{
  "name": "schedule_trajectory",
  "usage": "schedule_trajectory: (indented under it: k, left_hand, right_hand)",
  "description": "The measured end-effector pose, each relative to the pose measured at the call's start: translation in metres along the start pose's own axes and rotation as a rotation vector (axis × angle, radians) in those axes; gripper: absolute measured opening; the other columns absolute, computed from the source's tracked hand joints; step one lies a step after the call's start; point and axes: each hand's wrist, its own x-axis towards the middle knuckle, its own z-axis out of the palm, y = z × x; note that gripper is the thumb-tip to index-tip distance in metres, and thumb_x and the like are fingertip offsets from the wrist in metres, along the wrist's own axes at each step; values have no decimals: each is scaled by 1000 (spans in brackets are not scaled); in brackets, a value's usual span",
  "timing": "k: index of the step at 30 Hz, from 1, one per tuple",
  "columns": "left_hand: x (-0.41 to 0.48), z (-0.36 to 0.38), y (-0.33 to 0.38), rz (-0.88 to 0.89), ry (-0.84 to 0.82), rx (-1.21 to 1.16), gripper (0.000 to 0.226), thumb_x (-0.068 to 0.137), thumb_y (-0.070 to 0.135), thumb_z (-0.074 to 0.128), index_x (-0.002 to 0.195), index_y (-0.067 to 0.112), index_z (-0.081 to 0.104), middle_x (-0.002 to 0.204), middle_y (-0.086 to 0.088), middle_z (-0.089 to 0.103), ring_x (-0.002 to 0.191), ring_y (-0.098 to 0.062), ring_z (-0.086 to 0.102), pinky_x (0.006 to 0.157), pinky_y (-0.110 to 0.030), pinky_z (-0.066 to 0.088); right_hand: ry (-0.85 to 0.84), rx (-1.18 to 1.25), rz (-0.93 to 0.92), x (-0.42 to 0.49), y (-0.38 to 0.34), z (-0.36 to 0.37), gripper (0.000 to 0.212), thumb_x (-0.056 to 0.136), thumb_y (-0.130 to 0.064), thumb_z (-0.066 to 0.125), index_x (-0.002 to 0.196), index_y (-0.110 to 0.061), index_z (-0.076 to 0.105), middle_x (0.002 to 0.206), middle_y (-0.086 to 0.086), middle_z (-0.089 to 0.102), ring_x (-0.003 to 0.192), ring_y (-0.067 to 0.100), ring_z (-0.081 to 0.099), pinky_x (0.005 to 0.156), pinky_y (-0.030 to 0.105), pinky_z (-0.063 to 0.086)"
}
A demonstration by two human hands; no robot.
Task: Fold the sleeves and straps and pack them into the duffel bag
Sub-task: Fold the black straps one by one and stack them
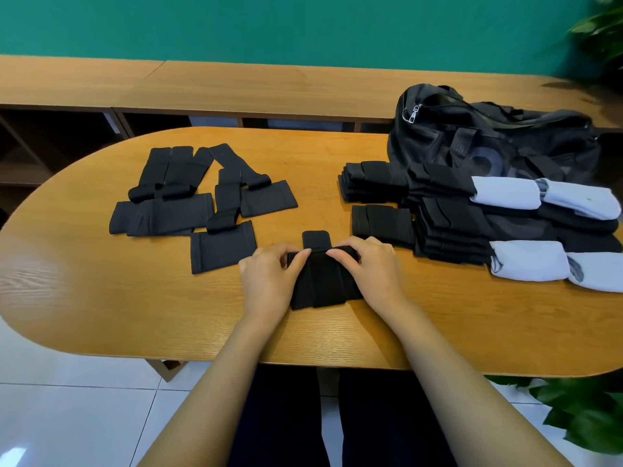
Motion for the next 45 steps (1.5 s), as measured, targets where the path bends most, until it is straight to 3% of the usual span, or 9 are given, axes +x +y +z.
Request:
schedule_trajectory:
  k: [3,7,11,14,18,26,30,39,45]
  left_hand:
    - [1,1,-4,11,-36,98,19,90,41,64,94,26,74,85,12,67,93,-15,52,86,-32,24]
    - [1,2,-14,83,-76,157,22,90,39,66,103,23,74,109,9,67,109,-17,48,88,-31,25]
    - [-1,-2,-18,282,-208,147,30,99,33,53,125,26,66,135,11,57,127,-11,41,100,-29,20]
    - [0,-1,-19,334,-384,160,39,104,33,37,141,30,51,149,16,42,144,-6,22,119,-37,7]
    - [-1,1,-20,288,-457,290,43,105,36,30,147,33,40,153,19,36,147,-6,14,120,-48,-10]
    - [-12,-16,-27,350,-482,165,68,92,69,27,150,33,34,156,19,29,146,6,7,121,-43,-13]
    - [-22,-24,-32,402,-558,166,73,85,74,41,147,36,37,156,22,23,144,11,5,121,-41,-11]
    - [-34,-23,-31,467,-482,270,63,93,70,26,145,36,41,154,19,29,144,8,14,122,-38,-7]
    - [-35,-22,-21,402,-426,210,68,91,73,17,135,36,53,145,19,46,137,10,27,122,-34,-1]
  right_hand:
    - [-11,-41,-52,-2,1,2,26,90,-47,62,100,-27,73,80,-18,55,87,12,53,85,36,44]
    - [20,-145,-121,-9,11,6,26,91,-42,61,104,-23,72,98,-7,64,97,14,52,84,39,46]
    - [-26,-179,-184,-21,12,-2,46,96,-48,41,128,-24,63,130,-7,58,125,13,43,103,37,38]
    - [-198,-245,-215,-31,12,-6,62,96,-61,21,144,-30,47,149,-15,43,143,8,25,119,38,15]
    - [-322,-270,-214,-38,17,-8,68,93,-66,10,149,-36,36,155,-20,30,149,4,8,122,44,-1]
    - [-369,-239,-302,-45,17,-20,62,95,-68,14,149,-42,29,157,-24,15,148,0,-8,121,41,-11]
    - [-441,-278,-304,-49,21,-24,70,89,-76,9,149,-44,28,157,-25,12,147,-1,-13,121,42,-11]
    - [-427,-225,-293,-57,21,-24,83,78,-88,21,148,-44,33,157,-23,20,147,-3,-6,122,45,-6]
    - [-197,-191,-403,-55,23,-22,59,92,-66,32,129,-31,61,134,-12,60,139,6,36,121,51,13]
